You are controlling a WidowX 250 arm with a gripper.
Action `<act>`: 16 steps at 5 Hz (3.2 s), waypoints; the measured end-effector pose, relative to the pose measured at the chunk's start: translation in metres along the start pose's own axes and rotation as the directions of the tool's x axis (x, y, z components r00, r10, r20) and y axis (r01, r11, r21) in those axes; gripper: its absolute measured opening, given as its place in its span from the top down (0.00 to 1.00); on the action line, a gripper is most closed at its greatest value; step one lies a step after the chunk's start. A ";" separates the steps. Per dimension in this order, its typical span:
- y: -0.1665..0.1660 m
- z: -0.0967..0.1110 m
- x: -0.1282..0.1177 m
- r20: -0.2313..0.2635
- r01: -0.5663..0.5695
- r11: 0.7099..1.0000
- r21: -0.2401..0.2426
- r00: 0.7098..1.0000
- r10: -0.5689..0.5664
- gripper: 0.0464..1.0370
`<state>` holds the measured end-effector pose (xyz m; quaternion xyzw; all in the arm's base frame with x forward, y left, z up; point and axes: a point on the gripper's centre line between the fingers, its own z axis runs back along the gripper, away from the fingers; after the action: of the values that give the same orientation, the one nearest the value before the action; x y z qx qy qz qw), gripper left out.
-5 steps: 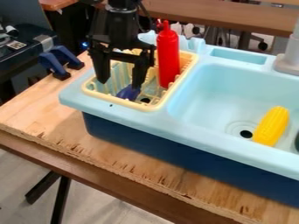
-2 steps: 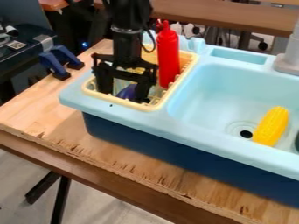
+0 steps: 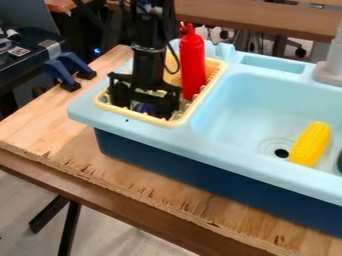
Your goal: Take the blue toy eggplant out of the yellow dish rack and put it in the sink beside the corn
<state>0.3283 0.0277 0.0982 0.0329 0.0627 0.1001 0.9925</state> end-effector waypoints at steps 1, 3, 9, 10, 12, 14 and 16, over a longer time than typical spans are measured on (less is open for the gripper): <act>-0.004 -0.001 0.005 0.003 0.010 1.000 0.022 1.000 -0.010 0.07; -0.013 0.003 0.007 0.024 0.005 0.999 0.045 1.000 -0.006 0.36; -0.075 0.145 -0.042 0.233 0.257 0.960 0.110 0.932 -0.276 0.36; -0.106 0.118 -0.035 0.244 0.383 0.912 0.144 0.880 -0.408 0.36; -0.127 0.056 -0.005 0.163 0.431 0.892 0.134 0.878 -0.449 0.36; -0.132 0.024 0.014 0.087 0.426 0.897 0.123 0.895 -0.437 0.36; -0.140 0.002 -0.001 0.039 0.410 0.904 0.120 0.908 -0.416 0.32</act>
<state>0.3547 -0.1096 0.0894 0.0763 0.0420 -0.1170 0.9893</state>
